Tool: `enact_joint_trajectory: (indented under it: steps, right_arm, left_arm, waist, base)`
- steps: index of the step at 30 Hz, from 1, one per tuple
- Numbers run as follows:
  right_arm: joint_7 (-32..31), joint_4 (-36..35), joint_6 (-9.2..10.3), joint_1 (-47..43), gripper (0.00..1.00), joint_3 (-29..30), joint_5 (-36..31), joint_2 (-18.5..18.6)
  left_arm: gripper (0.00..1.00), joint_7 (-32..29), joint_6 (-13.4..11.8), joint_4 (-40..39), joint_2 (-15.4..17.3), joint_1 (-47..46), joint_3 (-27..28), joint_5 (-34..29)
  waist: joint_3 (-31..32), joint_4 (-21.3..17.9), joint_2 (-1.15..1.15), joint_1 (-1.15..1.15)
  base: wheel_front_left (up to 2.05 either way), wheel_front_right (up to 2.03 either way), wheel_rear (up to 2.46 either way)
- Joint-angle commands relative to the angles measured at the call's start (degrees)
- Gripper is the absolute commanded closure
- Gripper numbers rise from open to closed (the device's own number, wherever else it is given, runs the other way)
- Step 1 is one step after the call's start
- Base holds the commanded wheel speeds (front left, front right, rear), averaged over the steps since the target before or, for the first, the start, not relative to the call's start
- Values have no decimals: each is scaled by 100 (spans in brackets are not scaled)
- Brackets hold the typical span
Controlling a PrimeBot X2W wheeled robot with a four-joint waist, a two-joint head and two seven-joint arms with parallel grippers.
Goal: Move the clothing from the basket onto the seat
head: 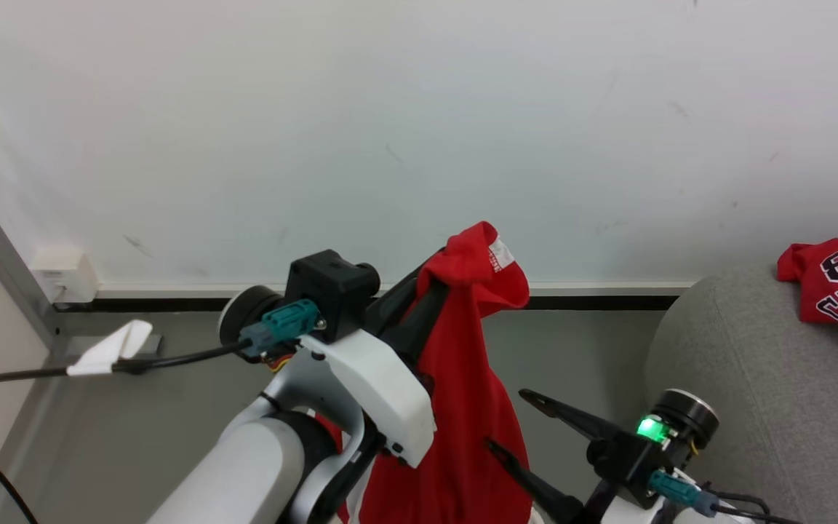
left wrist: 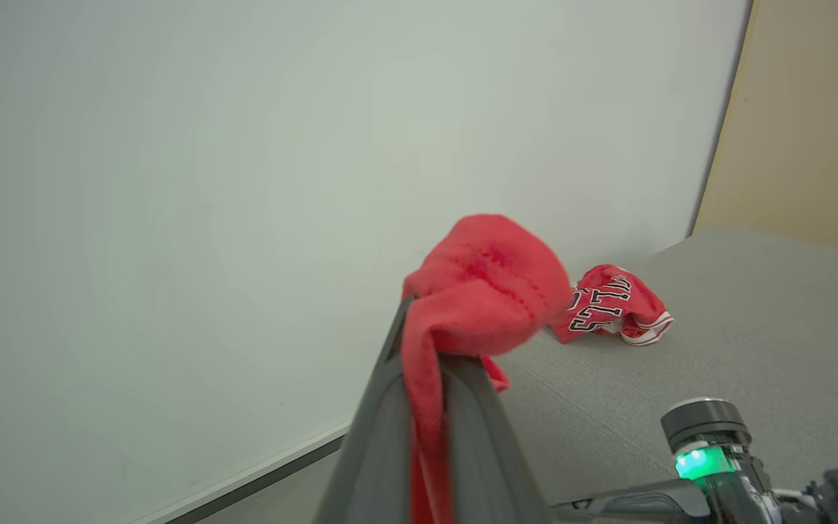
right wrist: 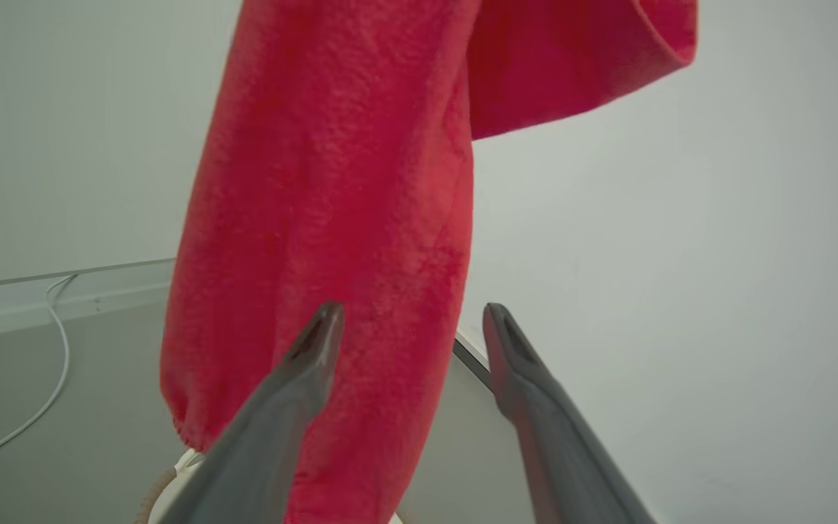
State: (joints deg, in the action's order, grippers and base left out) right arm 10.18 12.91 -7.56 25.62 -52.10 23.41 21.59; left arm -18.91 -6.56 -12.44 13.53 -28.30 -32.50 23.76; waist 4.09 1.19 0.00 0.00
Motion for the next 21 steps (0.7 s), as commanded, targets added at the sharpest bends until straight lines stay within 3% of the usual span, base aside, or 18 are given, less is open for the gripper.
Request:
enact_joint_trajectory:
  steps: [1, 10, 12, 18, 21]
  right_arm:
    - [48, 144, 15, 200, 0, -196, 139, -53]
    - [338, 1592, 15, 1241, 0, -1568, 1241, -720]
    - [396, 1867, 15, 1326, 99, -1691, 1527, -876]
    - [505, 2134, 15, 1456, 100, -1802, 2147, -1030]
    - [507, 1968, 15, 1462, 100, -1580, 2236, -981]
  left_arm:
    - [100, 5, 22, -20, -16, -71, -27, 41]
    - [100, -24, 128, -14, -124, -123, -192, 145]
    - [100, 4, 123, 37, -132, -127, -188, 161]
    - [100, 49, 92, 208, -88, -62, -160, 186]
    - [100, 78, 55, 279, -47, -11, -119, 176]
  waist:
    - [5, 30, 0, 0]
    - [27, 159, 0, 0]
    - [35, 194, 0, 0]
    - [30, 207, 0, 0]
    - [10, 159, 0, 0]
  base:
    - [0, 0, 0]
    - [0, 0, 0]
    - [0, 0, 0]
    - [0, 0, 0]
    - [0, 0, 0]
